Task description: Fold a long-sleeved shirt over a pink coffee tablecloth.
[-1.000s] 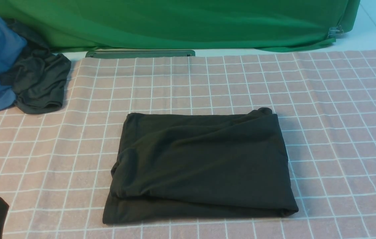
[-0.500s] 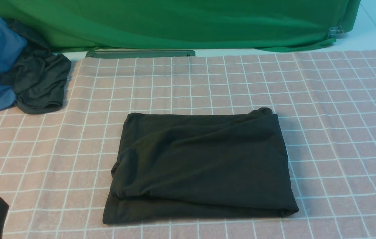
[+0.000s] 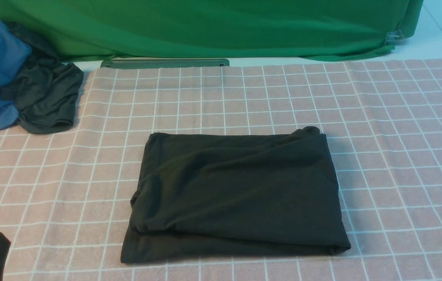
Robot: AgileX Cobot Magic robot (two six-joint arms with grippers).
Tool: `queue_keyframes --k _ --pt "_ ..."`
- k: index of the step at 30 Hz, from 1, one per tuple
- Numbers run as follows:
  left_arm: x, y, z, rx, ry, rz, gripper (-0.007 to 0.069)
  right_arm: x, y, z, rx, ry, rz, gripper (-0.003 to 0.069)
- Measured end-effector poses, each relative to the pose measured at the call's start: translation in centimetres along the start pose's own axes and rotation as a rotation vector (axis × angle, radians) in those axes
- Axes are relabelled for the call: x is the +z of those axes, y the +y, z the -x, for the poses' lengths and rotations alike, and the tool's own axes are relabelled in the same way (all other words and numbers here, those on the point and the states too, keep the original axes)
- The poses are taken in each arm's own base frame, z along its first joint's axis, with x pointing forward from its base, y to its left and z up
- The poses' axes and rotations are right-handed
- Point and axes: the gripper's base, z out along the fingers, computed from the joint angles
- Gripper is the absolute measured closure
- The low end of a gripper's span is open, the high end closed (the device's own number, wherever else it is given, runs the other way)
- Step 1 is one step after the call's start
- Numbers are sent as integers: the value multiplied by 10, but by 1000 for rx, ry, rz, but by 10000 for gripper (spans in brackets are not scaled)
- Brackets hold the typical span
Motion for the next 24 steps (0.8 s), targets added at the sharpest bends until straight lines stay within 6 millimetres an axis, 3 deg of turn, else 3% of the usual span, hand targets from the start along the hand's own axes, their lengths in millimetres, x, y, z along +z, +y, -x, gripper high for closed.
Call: queue_keyframes --k 24 --pt "0 0 0 1 1 0 611 0 -3 -1 -36 9 -34 424"
